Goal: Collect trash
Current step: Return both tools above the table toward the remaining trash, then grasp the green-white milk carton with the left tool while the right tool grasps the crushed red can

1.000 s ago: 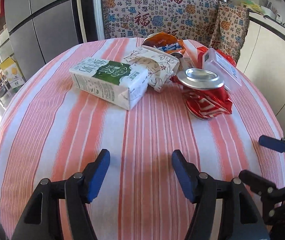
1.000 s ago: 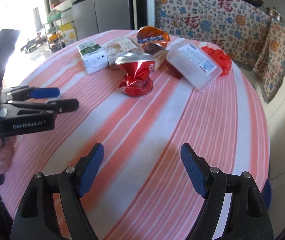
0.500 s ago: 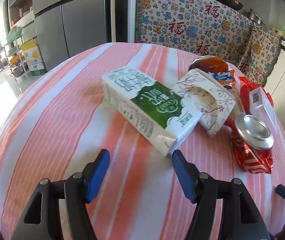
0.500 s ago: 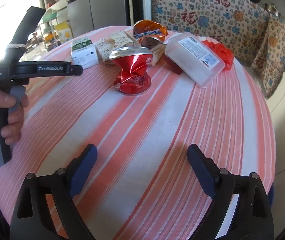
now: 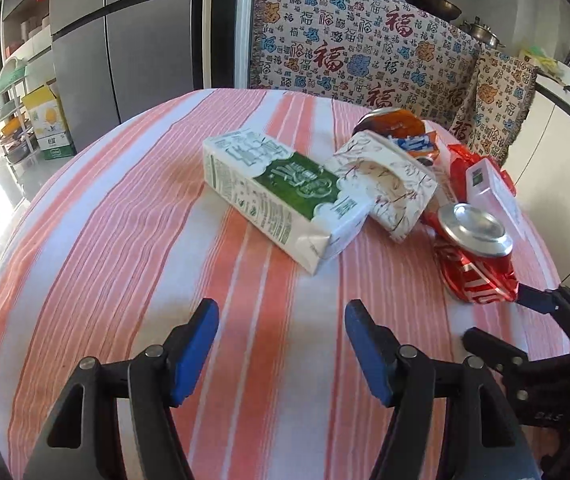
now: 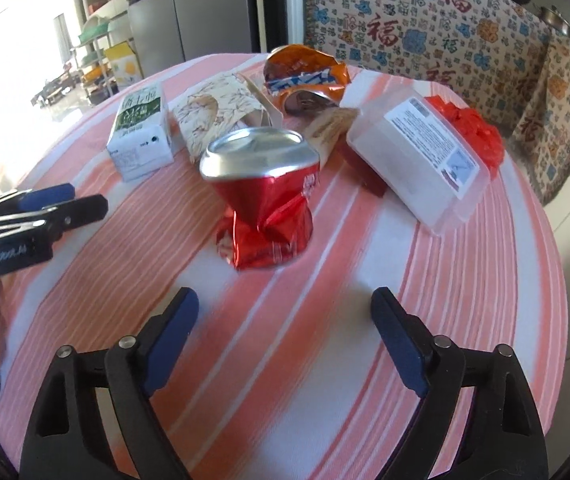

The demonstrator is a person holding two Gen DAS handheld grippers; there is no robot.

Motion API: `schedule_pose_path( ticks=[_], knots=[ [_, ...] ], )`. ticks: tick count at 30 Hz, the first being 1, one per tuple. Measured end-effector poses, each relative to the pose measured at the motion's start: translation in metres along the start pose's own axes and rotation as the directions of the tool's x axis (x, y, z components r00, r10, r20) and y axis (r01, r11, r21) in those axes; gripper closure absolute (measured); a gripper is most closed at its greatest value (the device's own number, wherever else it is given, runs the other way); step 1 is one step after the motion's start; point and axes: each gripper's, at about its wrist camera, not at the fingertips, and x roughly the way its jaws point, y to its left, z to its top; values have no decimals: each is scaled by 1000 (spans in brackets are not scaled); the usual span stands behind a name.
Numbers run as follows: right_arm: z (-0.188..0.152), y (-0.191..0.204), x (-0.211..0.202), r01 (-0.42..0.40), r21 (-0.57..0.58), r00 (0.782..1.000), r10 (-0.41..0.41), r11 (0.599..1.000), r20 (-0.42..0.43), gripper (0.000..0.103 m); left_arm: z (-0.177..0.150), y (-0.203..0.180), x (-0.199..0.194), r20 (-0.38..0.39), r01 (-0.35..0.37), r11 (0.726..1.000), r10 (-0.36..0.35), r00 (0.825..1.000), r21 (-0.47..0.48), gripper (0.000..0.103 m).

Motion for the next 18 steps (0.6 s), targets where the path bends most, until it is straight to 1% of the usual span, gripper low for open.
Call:
schedule_pose_path(
  ticks=[3, 6, 8, 10, 12, 14, 15, 16, 18],
  knots=[
    [3, 4, 4, 4, -12, 1000, -4, 1000, -3, 14, 17, -4, -8, 52, 14, 1000, -12, 999, -26, 36],
    [2, 7, 3, 5, -17, 1000, -5, 1000, -5, 13, 41, -10, -7, 69, -8, 999, 11, 998, -52, 35],
    [2, 6, 3, 9, -19, 1000, -10, 1000, -5, 12, 57, -21, -1, 82, -58, 998, 61, 995, -39, 28],
    [1, 6, 2, 15, -20, 1000, -15, 1000, -5, 12, 66, -35, 9, 75, -126, 992, 126, 989, 2, 28],
    [2, 4, 2, 14, -19, 1000, -14, 1000, -6, 12, 70, -46, 20, 63, -176, 984, 173, 983, 41, 28],
    [2, 4, 2, 13, -18, 1000, -14, 1000, -6, 12, 67, -48, 30, 52, -242, 968, 239, 970, 70, 28],
    [2, 4, 2, 13, -18, 1000, -13, 1000, -6, 12, 65, -46, 34, 44, -269, 961, 267, 963, 70, 28],
    [2, 4, 2, 13, -18, 1000, -13, 1000, -6, 12, 62, -40, 35, 36, -272, 961, 271, 962, 54, 28],
    [2, 3, 2, 11, -16, 1000, -11, 1000, -6, 12, 55, -23, 29, 24, -248, 969, 248, 968, 2, 27]
  ],
)
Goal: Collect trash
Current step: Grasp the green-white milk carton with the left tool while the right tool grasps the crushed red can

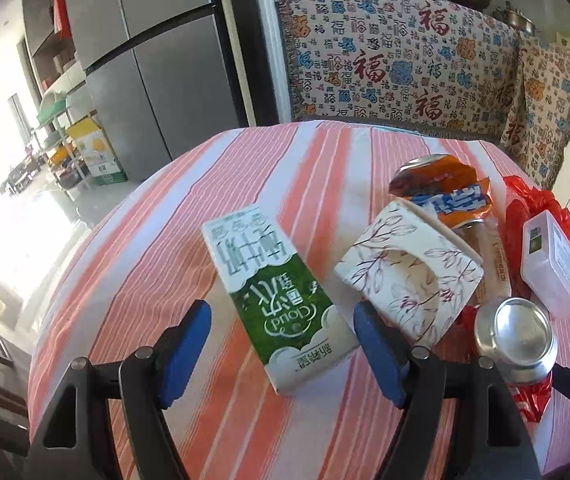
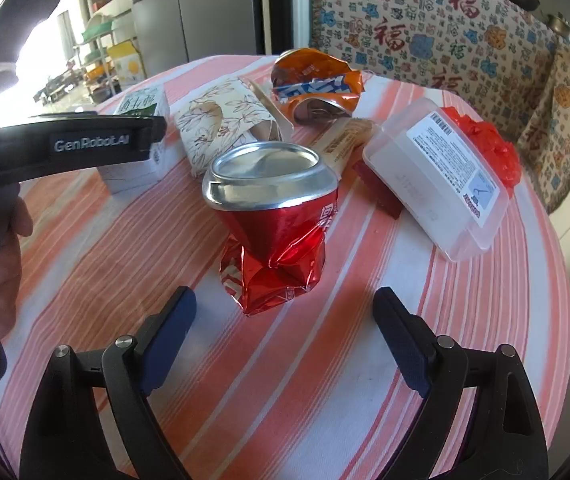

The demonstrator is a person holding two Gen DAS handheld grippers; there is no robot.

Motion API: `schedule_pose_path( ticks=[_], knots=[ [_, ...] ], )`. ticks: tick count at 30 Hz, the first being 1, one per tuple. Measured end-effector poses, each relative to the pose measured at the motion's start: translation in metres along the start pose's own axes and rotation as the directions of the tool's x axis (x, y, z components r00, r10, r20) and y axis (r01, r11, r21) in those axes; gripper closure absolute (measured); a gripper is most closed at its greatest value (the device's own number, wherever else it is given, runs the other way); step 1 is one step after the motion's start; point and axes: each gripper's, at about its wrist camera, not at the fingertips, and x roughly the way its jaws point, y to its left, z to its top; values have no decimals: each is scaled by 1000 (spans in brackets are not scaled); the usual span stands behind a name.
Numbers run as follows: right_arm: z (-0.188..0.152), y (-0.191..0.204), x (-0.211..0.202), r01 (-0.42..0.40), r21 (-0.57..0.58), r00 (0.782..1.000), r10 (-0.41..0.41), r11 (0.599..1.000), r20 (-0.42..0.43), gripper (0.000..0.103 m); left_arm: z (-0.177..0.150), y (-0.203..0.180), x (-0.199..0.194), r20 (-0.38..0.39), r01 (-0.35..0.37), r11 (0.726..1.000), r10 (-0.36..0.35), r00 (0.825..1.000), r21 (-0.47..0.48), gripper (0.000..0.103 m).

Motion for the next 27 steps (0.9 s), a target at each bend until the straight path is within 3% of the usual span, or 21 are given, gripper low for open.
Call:
schedule_pose_path(
  ticks=[6, 9, 11, 15, 22, 24, 25, 26, 27],
  knots=[
    [0, 0, 0, -2, 2, 1000, 2, 1000, 0, 12, -29, 48, -9, -19, 41, 999, -41, 999, -22, 27],
    [0, 0, 0, 0, 1, 1000, 0, 1000, 0, 12, -35, 53, -1, -55, 172, 985, -172, 984, -9, 27],
    [-1, 0, 0, -2, 1, 1000, 2, 1000, 1, 12, -33, 47, 5, -60, 222, 975, -220, 974, 29, 27],
    [-1, -2, 0, -19, 11, 1000, 19, 1000, 3, 11, -24, 36, 18, -65, 208, 971, -201, 977, 116, 27],
    [6, 2, 5, 2, -7, 1000, -2, 1000, -5, 12, -11, 38, 33, -57, 216, 961, -209, 976, 171, 25],
    [13, -1, 8, 0, 9, 1000, 0, 1000, 2, 18, -10, 38, 32, -48, 219, 956, -214, 976, 194, 29],
    [16, -2, 9, 2, 19, 1000, -3, 1000, 10, 29, -10, 38, 32, -43, 221, 954, -217, 975, 201, 33],
    [17, -4, 8, 2, 23, 1000, -3, 1000, 13, 43, -10, 38, 31, -44, 227, 952, -222, 974, 204, 51],
    [17, -6, 7, 3, 28, 1000, -4, 1000, 14, 49, -11, 41, 31, -53, 237, 950, -231, 971, 202, 54]
  ],
)
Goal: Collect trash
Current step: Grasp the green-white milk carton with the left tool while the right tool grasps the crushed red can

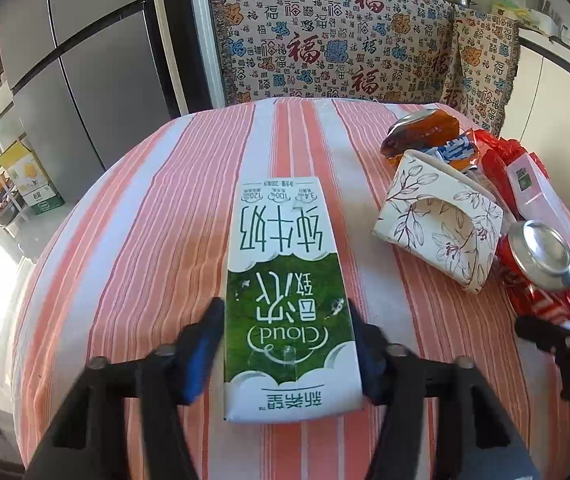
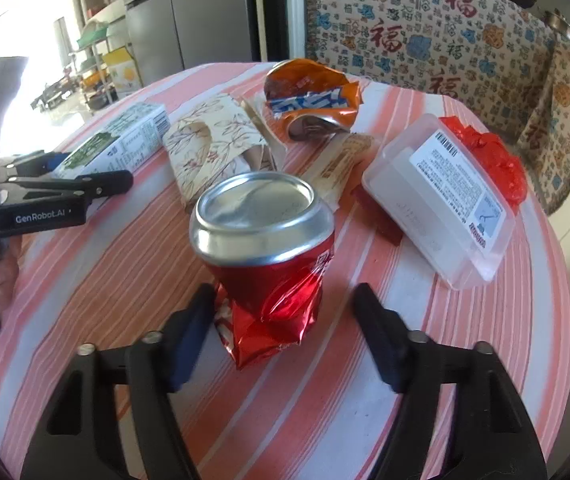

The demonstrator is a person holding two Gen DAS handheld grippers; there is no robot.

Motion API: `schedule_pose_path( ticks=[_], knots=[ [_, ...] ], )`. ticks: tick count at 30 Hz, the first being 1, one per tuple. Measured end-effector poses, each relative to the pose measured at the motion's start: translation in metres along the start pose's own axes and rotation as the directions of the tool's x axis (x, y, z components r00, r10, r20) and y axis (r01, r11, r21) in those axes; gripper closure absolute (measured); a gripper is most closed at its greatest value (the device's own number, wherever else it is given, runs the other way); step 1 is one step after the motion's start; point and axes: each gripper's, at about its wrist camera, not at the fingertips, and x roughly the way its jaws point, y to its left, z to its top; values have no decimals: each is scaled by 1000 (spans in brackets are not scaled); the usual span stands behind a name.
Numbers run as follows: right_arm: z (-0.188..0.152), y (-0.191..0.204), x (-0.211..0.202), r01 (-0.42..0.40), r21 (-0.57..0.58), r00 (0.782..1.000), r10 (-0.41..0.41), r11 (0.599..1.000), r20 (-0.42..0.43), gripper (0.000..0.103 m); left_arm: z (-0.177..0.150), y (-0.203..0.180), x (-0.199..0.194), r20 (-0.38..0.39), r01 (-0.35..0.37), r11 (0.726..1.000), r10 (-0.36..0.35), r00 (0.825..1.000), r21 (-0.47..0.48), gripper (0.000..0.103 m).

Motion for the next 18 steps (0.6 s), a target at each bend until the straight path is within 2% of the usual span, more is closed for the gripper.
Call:
schedule_pose_path(
  ticks=[9, 10, 12, 14, 18],
  knots=[
    [-38, 2, -30, -40, -35, 999, 40, 999, 0, 49, -39, -2, -36, -7, 78, 997, -78, 997, -20, 52],
    [-41, 2, -33, -40, -39, 999, 40, 998, 5, 48, -43, -3, -40, -11, 86, 996, -86, 996, -15, 49],
    [-43, 2, -34, -44, -42, 999, 44, 998, 7, 46, -47, -5, -45, -4, 84, 996, -84, 996, 0, 32],
    [-41, 1, -32, -47, -40, 999, 47, 998, 0, 34, -42, -5, -47, 5, 84, 996, -84, 996, 3, 29],
    [-31, 4, -29, -41, -55, 999, 40, 998, -14, 34, -28, -6, -39, -14, 81, 997, -81, 997, 2, 29]
  ],
)
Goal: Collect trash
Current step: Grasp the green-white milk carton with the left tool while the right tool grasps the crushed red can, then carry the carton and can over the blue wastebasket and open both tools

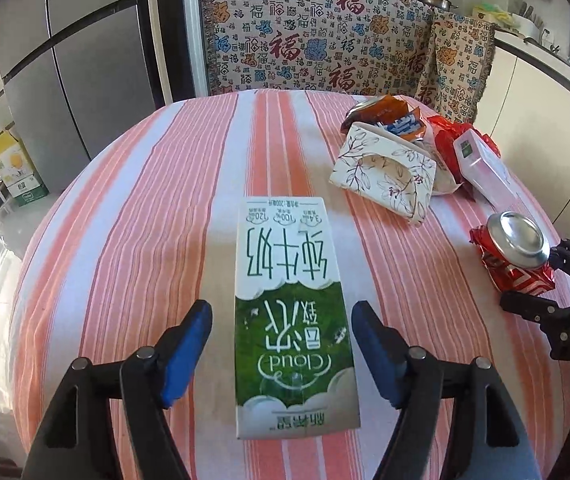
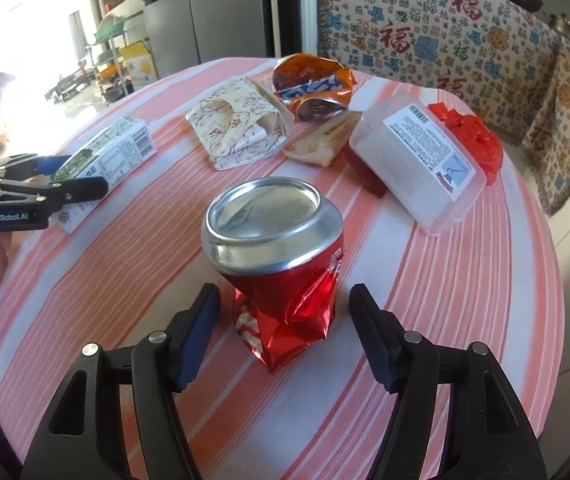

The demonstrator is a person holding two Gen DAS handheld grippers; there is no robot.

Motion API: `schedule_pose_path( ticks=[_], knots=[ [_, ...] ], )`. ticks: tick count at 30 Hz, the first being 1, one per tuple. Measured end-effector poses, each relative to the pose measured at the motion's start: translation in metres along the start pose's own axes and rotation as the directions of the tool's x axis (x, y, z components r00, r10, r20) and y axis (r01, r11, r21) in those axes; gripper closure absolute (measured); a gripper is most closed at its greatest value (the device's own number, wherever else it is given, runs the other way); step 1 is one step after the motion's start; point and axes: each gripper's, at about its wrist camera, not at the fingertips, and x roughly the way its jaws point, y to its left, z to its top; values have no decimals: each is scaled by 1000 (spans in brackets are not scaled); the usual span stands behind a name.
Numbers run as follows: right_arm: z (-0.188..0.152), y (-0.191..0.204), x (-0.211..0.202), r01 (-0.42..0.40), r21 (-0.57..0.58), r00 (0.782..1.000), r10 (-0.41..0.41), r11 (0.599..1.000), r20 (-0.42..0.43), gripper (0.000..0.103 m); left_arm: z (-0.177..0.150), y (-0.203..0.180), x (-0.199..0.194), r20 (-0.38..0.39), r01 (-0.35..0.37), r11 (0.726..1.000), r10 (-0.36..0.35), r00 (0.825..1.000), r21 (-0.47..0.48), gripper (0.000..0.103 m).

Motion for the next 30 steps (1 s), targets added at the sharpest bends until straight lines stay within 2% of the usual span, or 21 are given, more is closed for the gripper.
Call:
schedule_pose_path(
  ticks=[2, 4, 5, 6, 7, 15, 24, 30],
  knots=[
    [3, 3, 4, 1, -23, 1000, -1, 1000, -27, 36, 3, -1, 6, -20, 5, 1000, -5, 1000, 16, 29],
    [3, 5, 5, 6, -27, 999, -7, 1000, -38, 46, 5, -4, 10, -30, 9, 999, -8, 1000, 38, 29],
    [4, 4, 5, -2, -18, 999, 1, 1000, -48, 47, 3, -5, 10, -34, 7, 999, -6, 999, 45, 33],
    [3, 3, 3, -7, -11, 999, 7, 1000, -52, 47, 2, -6, 10, -36, 8, 999, -6, 999, 52, 49],
    [2, 3, 1, -9, -5, 999, 8, 1000, -49, 47, 1, -7, 11, -42, 10, 998, -7, 999, 56, 54],
    [-14, -22, -29, -43, 107, 999, 42, 993, 11, 47, -10, -13, -8, -2, 62, 998, -62, 998, -8, 54],
    [-31, -63, -71, -19, 206, 994, -5, 978, 110, 47, 6, -94, -31, 48, 180, 980, -184, 982, 89, 54],
    [-53, -104, -105, 23, 289, 987, -67, 957, 146, 47, 25, -166, -31, 29, 293, 940, -302, 953, 175, 54]
  ],
)
